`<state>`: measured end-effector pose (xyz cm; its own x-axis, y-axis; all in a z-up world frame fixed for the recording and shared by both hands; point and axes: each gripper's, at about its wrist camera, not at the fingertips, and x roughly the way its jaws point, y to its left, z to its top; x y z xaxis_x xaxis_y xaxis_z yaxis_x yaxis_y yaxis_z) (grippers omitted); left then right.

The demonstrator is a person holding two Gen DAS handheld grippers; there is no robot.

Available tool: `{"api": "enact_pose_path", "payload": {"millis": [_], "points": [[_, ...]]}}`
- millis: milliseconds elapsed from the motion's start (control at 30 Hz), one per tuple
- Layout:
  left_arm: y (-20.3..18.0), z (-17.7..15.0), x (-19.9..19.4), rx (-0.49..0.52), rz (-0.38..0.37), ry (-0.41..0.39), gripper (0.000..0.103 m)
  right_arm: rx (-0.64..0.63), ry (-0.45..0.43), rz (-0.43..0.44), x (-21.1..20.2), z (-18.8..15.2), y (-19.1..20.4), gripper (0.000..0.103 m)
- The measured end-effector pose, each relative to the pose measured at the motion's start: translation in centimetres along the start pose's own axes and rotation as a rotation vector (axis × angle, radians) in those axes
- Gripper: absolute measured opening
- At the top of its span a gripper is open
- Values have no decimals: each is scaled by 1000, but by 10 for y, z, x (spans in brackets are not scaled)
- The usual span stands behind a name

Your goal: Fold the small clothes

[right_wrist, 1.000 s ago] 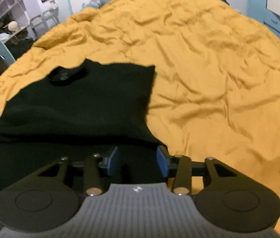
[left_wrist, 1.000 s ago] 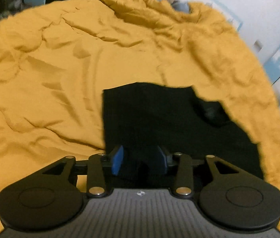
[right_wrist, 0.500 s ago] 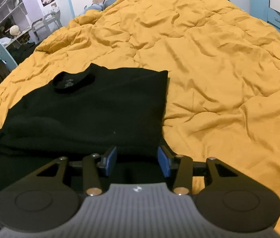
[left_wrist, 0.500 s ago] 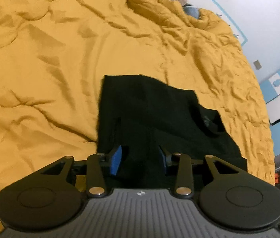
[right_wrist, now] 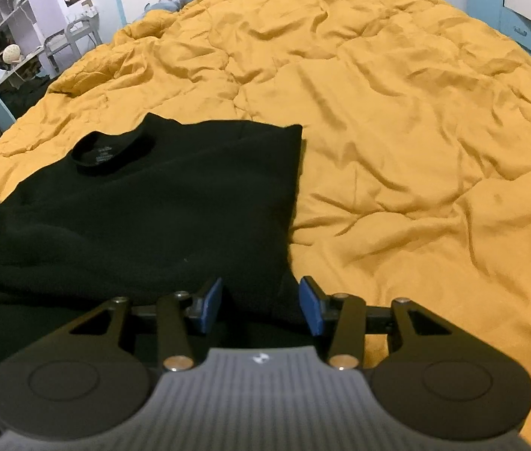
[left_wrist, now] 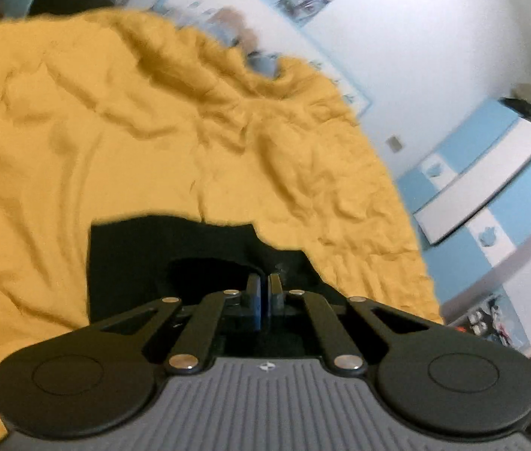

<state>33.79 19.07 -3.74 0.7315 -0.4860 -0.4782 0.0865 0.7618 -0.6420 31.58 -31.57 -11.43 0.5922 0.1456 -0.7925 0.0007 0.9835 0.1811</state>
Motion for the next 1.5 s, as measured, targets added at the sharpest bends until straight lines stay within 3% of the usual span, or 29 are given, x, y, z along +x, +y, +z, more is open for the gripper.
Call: {"api": "enact_pose_path", "payload": {"millis": [133,267,333,467,533,600,733,967,1100,1200,1433,1500], "points": [[36,-14,0,-24,139,143,2,-13,44,-20,12,-9,-5,41],[50,-41,16,13,263,255,3,-7,60,-26,19,-12,-11,41],[44,-47,23,64,311,259,4,-13,64,-32,19,-12,-11,41],[32,-44,29,107,392,251,17,-24,75,-56,14,-12,-10,41],[27,-44,24,135,438,253,25,-34,79,-84,5,-13,-11,41],[22,-45,10,161,478,247,26,-34,92,-112,-7,-15,-14,41],[3,-47,-22,192,451,217,26,-30,71,-73,-44,-22,-23,41],[-59,-78,-68,365,367,223,32,-80,42,29,-111,-37,-22,44],[-78,-101,-86,426,343,260,41,-148,66,87,-140,-53,-21,60],[-78,-120,-101,436,349,280,56,-190,109,97,-152,-75,-24,69],[-53,-164,-122,428,397,454,71,-166,208,100,-161,-131,-44,73],[-44,-173,-127,417,397,509,78,-154,217,112,-162,-140,-47,80]]}}
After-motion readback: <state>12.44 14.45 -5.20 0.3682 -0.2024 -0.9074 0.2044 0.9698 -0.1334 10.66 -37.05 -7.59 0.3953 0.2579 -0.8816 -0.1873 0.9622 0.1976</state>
